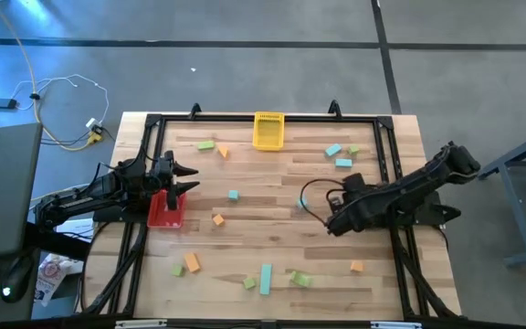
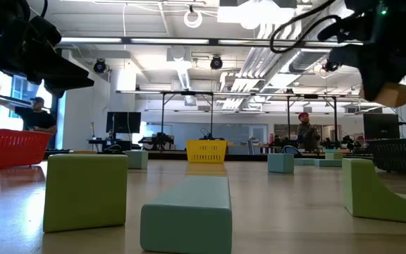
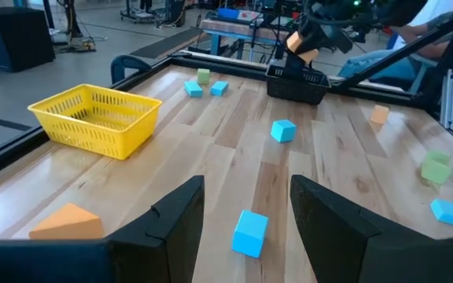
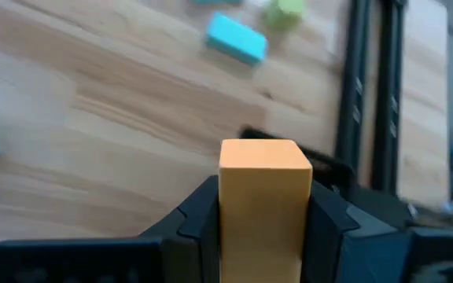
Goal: Sort & place blocks by color
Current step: Put the orange block into the black bin
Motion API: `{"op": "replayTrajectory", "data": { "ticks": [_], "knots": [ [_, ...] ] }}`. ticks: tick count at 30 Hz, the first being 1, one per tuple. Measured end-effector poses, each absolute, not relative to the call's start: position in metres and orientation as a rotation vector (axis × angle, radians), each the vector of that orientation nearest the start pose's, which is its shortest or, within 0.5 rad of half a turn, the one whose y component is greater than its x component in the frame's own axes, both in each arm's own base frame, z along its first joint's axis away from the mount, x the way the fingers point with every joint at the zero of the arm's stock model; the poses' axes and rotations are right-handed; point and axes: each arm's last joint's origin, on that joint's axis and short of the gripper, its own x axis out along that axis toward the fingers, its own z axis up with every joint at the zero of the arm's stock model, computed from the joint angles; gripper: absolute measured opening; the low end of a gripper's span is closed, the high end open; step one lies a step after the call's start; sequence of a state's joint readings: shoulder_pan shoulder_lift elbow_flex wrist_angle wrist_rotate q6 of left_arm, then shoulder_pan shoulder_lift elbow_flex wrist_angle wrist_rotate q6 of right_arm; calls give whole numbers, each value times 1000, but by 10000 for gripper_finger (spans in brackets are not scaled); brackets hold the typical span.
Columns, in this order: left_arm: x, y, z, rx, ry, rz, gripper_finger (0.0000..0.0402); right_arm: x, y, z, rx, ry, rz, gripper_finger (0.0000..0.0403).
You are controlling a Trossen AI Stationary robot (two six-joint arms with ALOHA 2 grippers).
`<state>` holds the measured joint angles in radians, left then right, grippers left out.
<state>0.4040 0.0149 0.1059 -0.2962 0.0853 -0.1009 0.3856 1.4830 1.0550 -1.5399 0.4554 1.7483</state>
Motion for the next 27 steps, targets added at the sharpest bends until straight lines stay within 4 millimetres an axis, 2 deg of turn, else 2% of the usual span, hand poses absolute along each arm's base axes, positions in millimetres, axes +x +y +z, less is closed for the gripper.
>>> {"op": "replayTrajectory", "data": {
  "ticks": [12, 27],
  "knots": [
    [83, 33, 170, -149, 184, 330, 179, 188, 47, 210, 657, 1371, -1512, 108],
    [83, 33, 170, -150, 183, 330, 179, 180, 46, 180, 717, 1419, -1488, 109]
  ]
}}
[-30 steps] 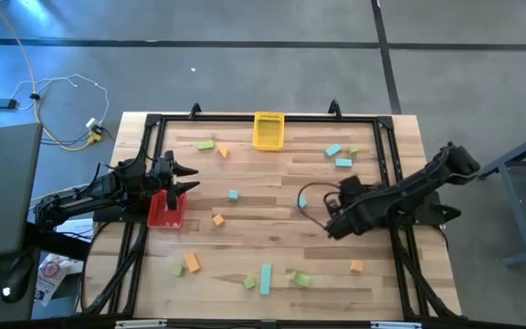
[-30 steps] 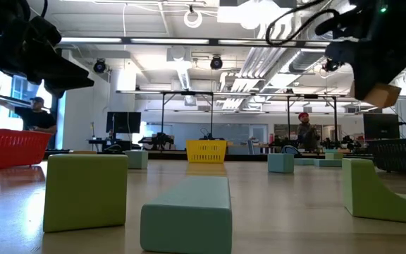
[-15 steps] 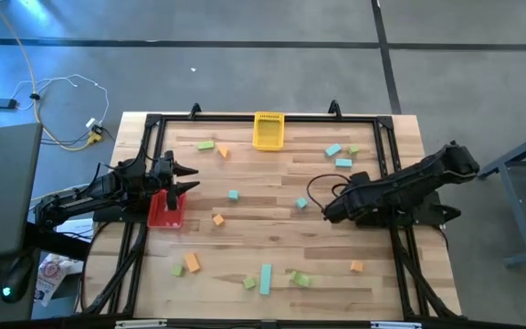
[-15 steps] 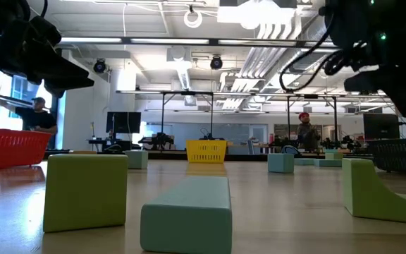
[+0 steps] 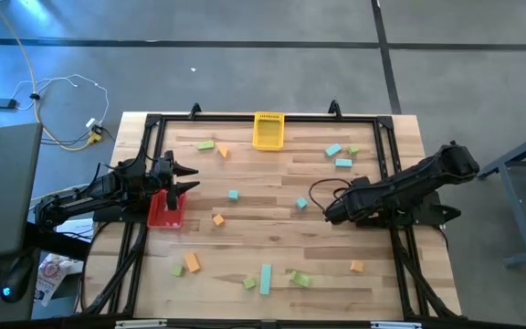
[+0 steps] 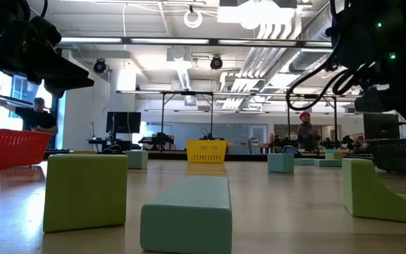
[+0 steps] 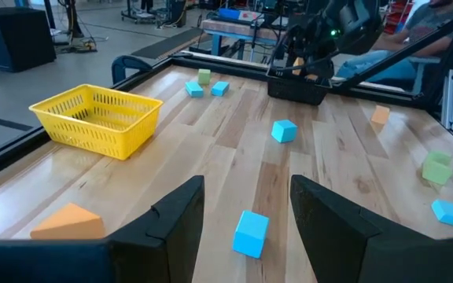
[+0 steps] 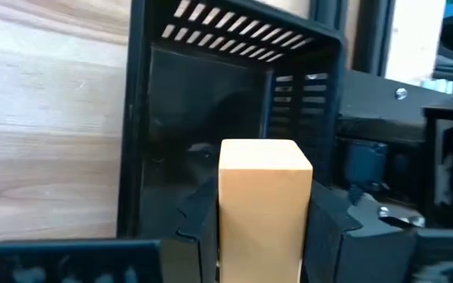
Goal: Sort & place blocks by color
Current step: Put the orange block into the black bin, then put the blue block into the red bin
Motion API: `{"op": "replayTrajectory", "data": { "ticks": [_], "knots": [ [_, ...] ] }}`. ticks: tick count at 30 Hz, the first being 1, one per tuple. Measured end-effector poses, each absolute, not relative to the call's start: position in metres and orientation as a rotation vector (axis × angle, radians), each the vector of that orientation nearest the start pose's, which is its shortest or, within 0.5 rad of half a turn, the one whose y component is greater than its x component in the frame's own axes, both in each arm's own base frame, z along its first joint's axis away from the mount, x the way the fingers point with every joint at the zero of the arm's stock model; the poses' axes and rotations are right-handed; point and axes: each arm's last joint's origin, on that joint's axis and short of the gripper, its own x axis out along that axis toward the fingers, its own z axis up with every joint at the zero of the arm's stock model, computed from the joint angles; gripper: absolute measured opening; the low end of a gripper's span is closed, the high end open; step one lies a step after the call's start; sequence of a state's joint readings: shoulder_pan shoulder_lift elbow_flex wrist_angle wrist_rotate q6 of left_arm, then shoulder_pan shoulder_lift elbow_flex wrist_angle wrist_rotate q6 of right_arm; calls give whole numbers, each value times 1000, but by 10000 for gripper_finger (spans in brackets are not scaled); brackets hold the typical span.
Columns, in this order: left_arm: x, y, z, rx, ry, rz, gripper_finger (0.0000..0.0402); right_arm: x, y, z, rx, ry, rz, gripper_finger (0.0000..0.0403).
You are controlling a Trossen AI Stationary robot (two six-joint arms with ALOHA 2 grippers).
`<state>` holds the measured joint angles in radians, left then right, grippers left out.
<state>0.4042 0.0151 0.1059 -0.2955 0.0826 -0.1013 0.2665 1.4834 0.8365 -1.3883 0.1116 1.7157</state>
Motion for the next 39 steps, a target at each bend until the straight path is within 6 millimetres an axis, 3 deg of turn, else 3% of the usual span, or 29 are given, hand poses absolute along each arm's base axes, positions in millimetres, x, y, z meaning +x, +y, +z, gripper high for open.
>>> {"op": "replayTrajectory", "data": {
  "ticks": [11, 21, 32, 39],
  "knots": [
    [83, 33, 170, -148, 177, 330, 179, 176, 44, 171, 702, 1391, -1487, 114],
    [83, 33, 171, -180, 164, 333, 179, 177, 43, 171, 646, 1355, -1476, 167],
    [85, 32, 187, -165, 9, 260, 179, 177, 43, 172, 660, 1346, -1490, 181],
    [90, 34, 190, -176, 61, 272, 179, 188, 45, 193, 652, 1292, -1481, 181]
  ]
}}
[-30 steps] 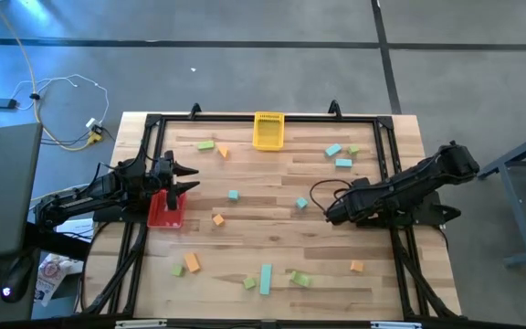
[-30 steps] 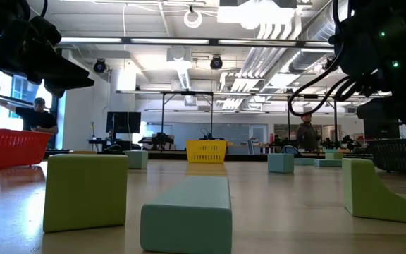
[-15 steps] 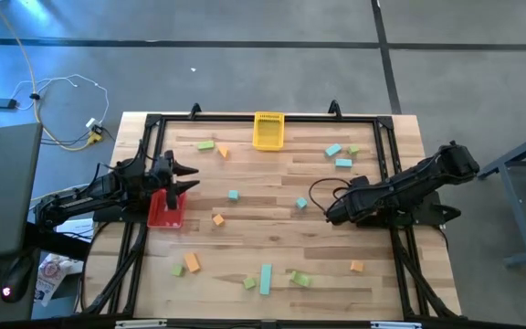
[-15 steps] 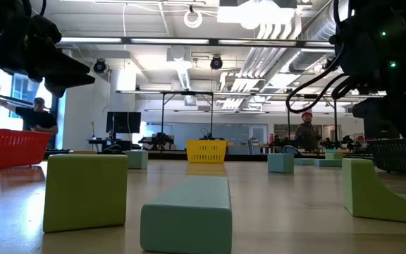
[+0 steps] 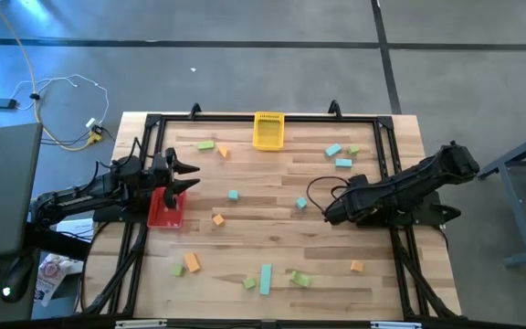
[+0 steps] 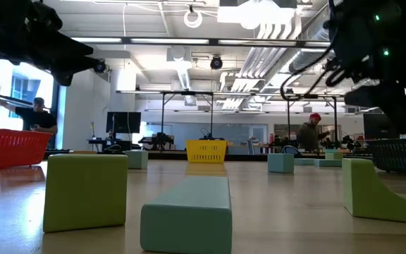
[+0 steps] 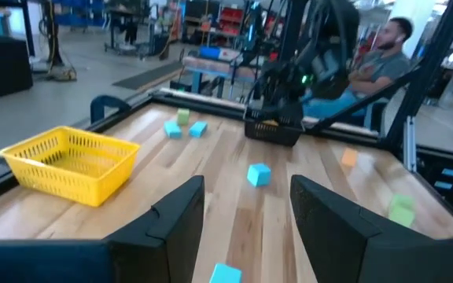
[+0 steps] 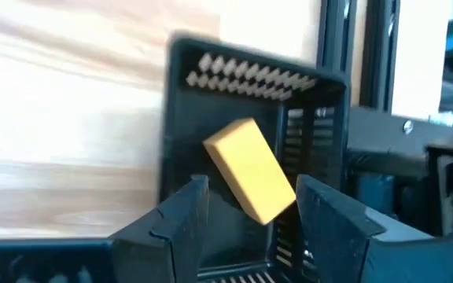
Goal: Sort & place blocks by color
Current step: Put the blue block into the red bin
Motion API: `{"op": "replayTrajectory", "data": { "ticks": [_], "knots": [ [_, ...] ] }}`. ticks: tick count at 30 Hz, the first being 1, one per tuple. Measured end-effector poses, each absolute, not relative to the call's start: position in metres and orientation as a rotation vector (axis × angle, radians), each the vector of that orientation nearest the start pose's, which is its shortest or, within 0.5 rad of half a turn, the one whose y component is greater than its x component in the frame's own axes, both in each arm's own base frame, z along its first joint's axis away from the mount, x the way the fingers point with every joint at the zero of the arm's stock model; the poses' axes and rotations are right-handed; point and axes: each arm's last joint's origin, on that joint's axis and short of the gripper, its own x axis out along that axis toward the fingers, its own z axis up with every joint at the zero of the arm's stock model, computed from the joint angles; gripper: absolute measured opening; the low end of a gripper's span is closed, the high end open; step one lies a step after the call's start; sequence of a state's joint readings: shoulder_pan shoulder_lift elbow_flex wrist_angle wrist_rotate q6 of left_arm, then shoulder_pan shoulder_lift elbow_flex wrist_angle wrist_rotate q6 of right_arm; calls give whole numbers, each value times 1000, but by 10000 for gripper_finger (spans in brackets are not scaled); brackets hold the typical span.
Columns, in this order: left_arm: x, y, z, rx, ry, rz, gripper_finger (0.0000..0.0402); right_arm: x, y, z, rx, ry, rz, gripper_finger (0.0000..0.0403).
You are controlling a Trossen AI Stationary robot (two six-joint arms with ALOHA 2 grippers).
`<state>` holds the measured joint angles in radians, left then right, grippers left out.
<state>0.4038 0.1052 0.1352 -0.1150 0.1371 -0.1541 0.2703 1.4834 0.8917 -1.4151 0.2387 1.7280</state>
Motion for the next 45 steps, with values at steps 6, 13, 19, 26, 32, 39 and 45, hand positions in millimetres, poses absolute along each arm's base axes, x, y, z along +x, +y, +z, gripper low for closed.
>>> {"op": "replayTrajectory", "data": {
  "ticks": [6, 13, 19, 26, 32, 39, 45],
  "knots": [
    [101, 39, 203, -143, 146, 292, 179, 205, 46, 220, 625, 1139, -1430, 181],
    [121, 48, 211, -104, 285, 291, 179, 217, 46, 238, 613, 1009, -1391, 181],
    [140, 56, 209, -68, 413, 271, 179, 218, 45, 239, 595, 976, -1391, 181],
    [163, 65, 206, 4, 535, 214, 179, 218, 45, 239, 592, 972, -1391, 181],
    [184, 68, 202, 43, 616, 149, 179, 218, 45, 239, 588, 965, -1390, 181],
    [208, 65, 188, 58, 717, 87, 179, 218, 45, 239, 578, 947, -1390, 181],
    [220, 65, 173, 59, 803, 71, 179, 218, 45, 239, 579, 944, -1389, 181]
  ]
}}
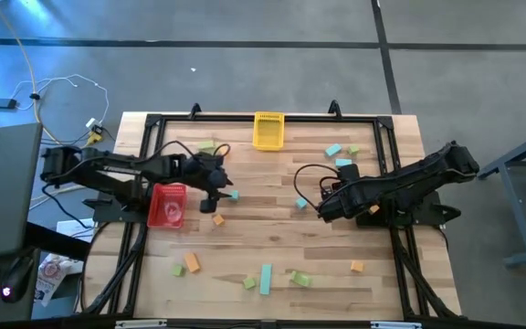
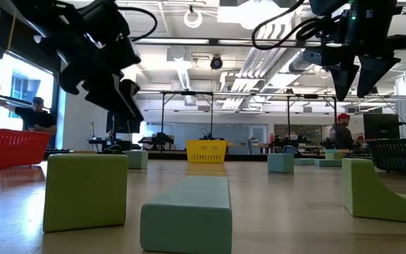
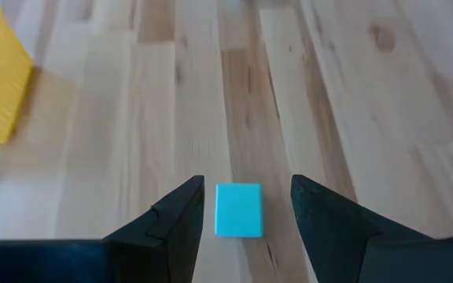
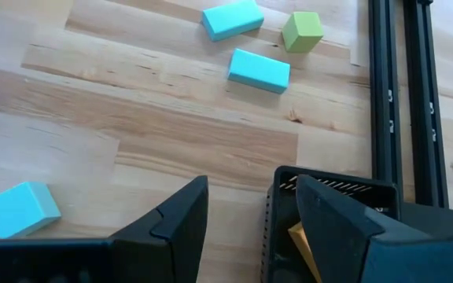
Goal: Sort & place blocks by color
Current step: Put the blue block into the red bin
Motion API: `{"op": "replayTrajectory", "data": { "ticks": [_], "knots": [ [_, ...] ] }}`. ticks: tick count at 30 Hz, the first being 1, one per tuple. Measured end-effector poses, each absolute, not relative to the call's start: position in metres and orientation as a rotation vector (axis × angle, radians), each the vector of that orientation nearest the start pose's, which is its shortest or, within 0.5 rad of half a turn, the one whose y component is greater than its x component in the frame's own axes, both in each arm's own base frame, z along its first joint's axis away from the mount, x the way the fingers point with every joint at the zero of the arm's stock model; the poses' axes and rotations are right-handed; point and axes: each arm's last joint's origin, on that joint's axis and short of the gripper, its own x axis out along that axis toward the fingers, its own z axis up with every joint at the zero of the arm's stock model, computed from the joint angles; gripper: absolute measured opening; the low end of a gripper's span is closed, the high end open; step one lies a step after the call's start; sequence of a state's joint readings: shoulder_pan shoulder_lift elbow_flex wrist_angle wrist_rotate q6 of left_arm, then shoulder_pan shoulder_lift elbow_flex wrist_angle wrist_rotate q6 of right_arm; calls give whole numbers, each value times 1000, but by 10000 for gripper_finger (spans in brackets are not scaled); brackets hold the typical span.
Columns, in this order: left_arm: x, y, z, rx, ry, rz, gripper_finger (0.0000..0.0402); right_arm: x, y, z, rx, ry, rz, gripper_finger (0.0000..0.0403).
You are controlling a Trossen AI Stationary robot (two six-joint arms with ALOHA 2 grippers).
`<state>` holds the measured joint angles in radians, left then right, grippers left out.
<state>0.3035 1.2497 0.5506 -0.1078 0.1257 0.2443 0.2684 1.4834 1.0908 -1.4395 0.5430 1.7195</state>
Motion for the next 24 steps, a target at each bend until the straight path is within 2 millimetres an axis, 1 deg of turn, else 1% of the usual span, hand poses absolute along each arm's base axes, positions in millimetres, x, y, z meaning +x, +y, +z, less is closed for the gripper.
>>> {"op": "replayTrajectory", "data": {
  "ticks": [10, 17, 24],
  "knots": [
    [233, 69, 155, 43, 889, 61, 179, 219, 45, 239, 584, 940, -1385, 181],
    [236, 70, 141, 30, 947, 53, 179, 219, 45, 239, 586, 935, -1383, 181],
    [240, 72, 131, 49, 973, 92, 179, 219, 45, 239, 586, 934, -1383, 181]
  ]
}}
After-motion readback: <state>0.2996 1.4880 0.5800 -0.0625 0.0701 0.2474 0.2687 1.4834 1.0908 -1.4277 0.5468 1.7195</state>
